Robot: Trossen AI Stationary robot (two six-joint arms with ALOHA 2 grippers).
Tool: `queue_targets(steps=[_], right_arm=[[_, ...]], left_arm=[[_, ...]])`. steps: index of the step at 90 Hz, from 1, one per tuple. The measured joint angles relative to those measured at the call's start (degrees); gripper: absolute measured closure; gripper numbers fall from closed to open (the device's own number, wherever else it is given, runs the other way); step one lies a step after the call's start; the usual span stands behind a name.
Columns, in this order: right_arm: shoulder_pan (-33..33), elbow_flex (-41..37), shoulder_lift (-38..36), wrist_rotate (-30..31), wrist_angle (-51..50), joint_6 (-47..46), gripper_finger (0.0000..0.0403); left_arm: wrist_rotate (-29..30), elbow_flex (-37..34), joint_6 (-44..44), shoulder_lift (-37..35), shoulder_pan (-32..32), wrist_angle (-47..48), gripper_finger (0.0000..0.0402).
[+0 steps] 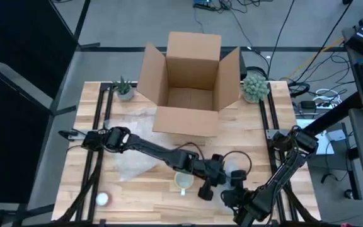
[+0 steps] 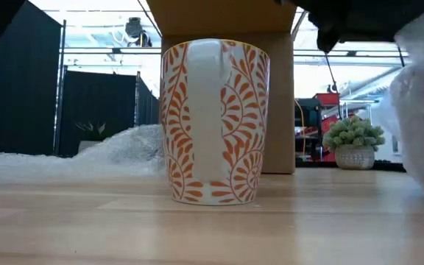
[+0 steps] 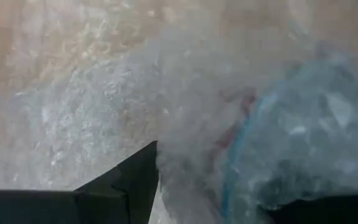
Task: Wrap mug
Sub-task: Wrap the red cup with the bubble wrap
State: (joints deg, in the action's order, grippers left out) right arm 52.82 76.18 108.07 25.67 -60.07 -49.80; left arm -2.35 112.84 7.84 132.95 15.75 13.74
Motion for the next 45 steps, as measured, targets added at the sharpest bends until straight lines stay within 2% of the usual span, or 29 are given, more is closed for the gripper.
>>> queue_targets(steps=[26,45], right_arm=[[-0.1,0.0,-0.6,0.0,0.3,-2.0,0.0204],[0.5,0.1,-5.5,-0.5,0.1,-2.1,0.0204]], left_arm=[[0.7,0.1,-1.4,2.5,-0.1,-2.0,0.0402],[1.4,0.1,-1.5,2.6,-0.3,-2.0,0.0402]])
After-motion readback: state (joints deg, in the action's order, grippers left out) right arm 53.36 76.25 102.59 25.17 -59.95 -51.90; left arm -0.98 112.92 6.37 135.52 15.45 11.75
